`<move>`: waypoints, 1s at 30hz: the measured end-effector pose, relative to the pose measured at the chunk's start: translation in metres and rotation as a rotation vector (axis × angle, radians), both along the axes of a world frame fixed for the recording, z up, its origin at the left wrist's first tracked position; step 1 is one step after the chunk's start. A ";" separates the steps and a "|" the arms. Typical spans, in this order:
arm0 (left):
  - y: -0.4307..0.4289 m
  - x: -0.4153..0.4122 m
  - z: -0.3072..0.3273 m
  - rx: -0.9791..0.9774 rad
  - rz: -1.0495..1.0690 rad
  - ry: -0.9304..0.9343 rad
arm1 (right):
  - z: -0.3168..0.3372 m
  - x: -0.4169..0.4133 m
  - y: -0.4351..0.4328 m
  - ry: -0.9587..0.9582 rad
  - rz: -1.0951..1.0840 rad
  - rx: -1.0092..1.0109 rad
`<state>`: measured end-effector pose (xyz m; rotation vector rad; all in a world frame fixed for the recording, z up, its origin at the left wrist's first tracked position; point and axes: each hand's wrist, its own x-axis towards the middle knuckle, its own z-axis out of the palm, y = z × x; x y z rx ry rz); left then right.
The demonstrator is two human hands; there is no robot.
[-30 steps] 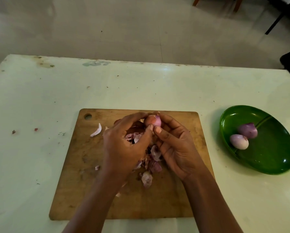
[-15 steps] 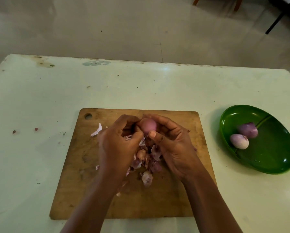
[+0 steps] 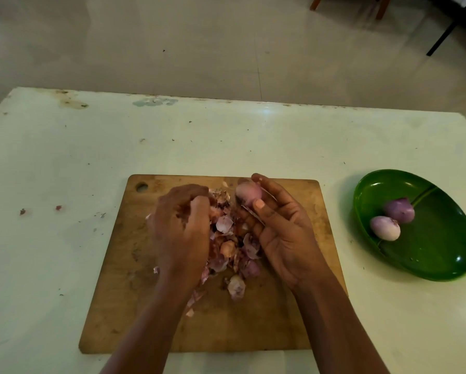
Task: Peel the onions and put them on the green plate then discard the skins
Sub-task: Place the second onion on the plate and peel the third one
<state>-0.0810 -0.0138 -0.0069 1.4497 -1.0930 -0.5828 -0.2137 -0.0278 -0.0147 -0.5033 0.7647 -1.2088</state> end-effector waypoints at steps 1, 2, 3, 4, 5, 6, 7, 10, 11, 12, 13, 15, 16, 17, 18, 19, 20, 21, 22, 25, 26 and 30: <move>0.000 0.000 0.000 0.003 -0.020 -0.027 | 0.000 0.000 0.000 0.040 0.001 -0.022; -0.001 0.000 -0.001 0.009 -0.047 -0.061 | 0.000 0.000 0.001 0.084 0.002 -0.044; -0.001 -0.001 -0.001 0.020 -0.083 -0.092 | 0.000 0.000 0.001 0.123 0.003 -0.064; -0.001 -0.002 -0.001 0.028 -0.116 -0.117 | 0.000 -0.001 0.001 0.152 0.009 -0.081; 0.000 -0.003 -0.001 0.037 -0.138 -0.133 | 0.000 -0.001 0.002 0.175 0.016 -0.096; 0.001 -0.004 -0.001 0.042 -0.151 -0.146 | 0.000 -0.001 0.002 0.198 0.022 -0.108; 0.001 -0.004 0.001 0.043 -0.157 -0.153 | 0.000 -0.001 0.002 0.221 0.026 -0.119; 0.003 -0.005 0.003 0.056 -0.151 -0.175 | -0.001 -0.001 0.002 0.275 0.027 -0.138; 0.003 -0.005 0.005 0.064 -0.152 -0.178 | -0.002 -0.001 0.002 0.289 0.027 -0.144; 0.004 -0.006 0.005 0.069 -0.157 -0.176 | -0.002 -0.001 0.002 0.302 0.027 -0.149; 0.005 -0.006 0.006 0.071 -0.164 -0.171 | -0.003 -0.002 0.002 0.314 0.026 -0.153; 0.006 -0.007 0.006 0.072 -0.162 -0.154 | -0.003 -0.002 0.002 0.335 0.019 -0.160; 0.007 -0.007 0.006 0.072 -0.152 -0.142 | -0.004 -0.002 0.002 0.342 0.017 -0.163; 0.007 -0.008 0.006 0.073 -0.140 -0.129 | -0.004 -0.001 0.002 0.342 0.016 -0.166; 0.008 -0.009 0.005 0.074 -0.126 -0.120 | -0.003 -0.001 0.002 0.340 0.016 -0.168; 0.008 -0.009 0.006 0.073 -0.115 -0.119 | -0.003 0.000 0.002 0.338 0.017 -0.171; 0.008 -0.009 0.005 0.072 -0.104 -0.128 | -0.003 0.000 0.003 0.338 0.016 -0.173; 0.008 -0.010 0.006 0.073 -0.095 -0.134 | -0.003 0.001 0.003 0.342 0.015 -0.176; 0.008 -0.011 0.006 0.076 -0.086 -0.135 | -0.002 0.002 0.003 0.348 0.012 -0.178; 0.008 -0.012 0.004 0.094 -0.052 -0.122 | -0.002 0.002 0.003 0.354 0.013 -0.185; 0.008 -0.012 0.003 0.098 -0.043 -0.128 | -0.002 0.003 0.003 0.355 0.020 -0.188; 0.007 -0.010 0.003 0.087 -0.004 -0.151 | -0.001 0.004 0.004 0.350 0.038 -0.189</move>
